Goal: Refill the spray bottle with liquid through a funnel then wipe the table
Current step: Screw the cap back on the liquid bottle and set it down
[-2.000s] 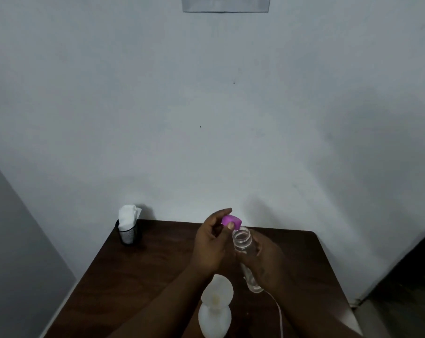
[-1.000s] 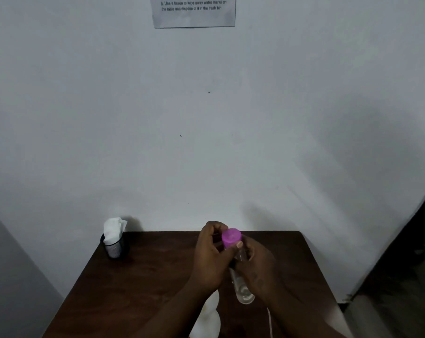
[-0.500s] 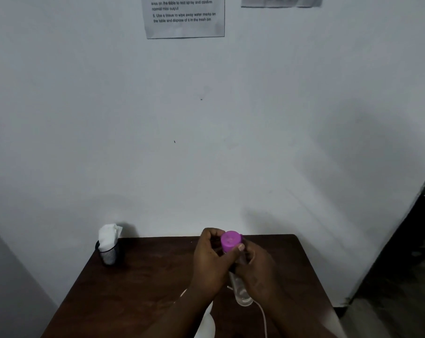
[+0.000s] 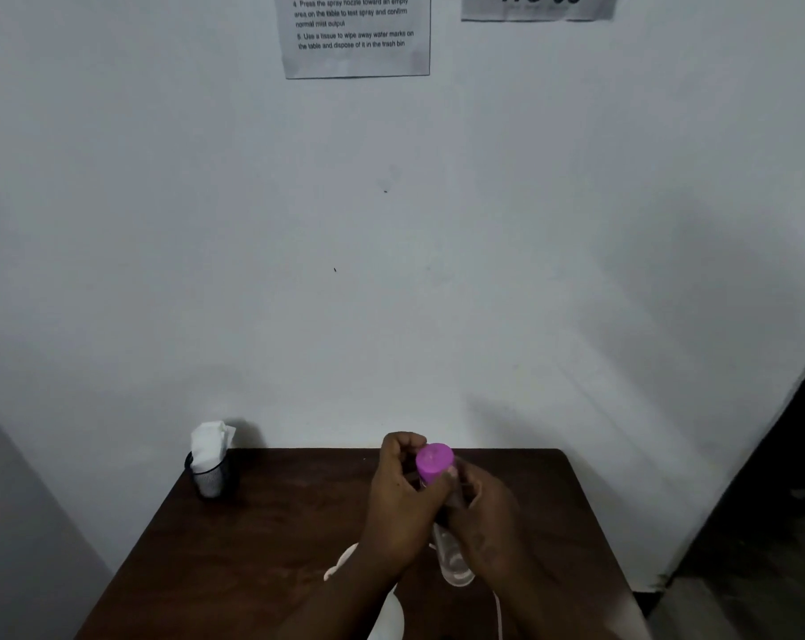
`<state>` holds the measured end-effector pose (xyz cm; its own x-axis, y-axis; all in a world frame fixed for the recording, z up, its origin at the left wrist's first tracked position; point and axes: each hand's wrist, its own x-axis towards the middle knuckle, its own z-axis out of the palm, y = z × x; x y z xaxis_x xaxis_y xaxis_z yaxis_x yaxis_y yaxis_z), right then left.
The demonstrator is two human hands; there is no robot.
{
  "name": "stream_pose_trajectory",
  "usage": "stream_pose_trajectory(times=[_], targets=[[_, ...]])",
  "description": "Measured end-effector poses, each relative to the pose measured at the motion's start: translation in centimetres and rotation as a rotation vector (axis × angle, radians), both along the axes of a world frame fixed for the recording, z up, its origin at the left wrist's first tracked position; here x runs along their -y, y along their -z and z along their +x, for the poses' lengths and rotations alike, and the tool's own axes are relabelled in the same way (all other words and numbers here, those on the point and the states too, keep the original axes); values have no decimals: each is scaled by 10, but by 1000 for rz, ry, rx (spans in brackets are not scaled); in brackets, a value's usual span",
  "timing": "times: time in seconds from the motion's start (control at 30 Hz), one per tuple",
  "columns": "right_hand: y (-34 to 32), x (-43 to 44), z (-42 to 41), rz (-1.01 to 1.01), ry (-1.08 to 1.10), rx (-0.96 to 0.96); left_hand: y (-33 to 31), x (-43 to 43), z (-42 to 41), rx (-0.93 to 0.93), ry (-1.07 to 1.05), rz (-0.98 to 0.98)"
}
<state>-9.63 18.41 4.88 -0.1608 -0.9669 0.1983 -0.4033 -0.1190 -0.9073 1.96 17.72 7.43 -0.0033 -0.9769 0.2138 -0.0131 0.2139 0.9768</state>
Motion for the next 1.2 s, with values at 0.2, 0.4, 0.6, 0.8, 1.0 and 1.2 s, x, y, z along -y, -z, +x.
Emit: stream_pose_trajectory(times=[0.2,0.4,0.6,0.8,1.0,1.2], targets=[[-10,-6,0,18,-22,47,-2,-2,0,14,23,-22],[-10,-9,-2,-16,-22,34,1,-2,-2,46,-58,-73],[-19,-12,-2,-12,-50,69,-1,-4,-1,-21,9,-15],[-21,-11,-5,-2,-44,46,-5,0,-1,-11,-36,7],[-17,-9,-4,-11,-55,-2,0,0,1,-6,-50,4],[-18,-8,-4,19,-53,-49,-5,-3,2,-39,-19,0]])
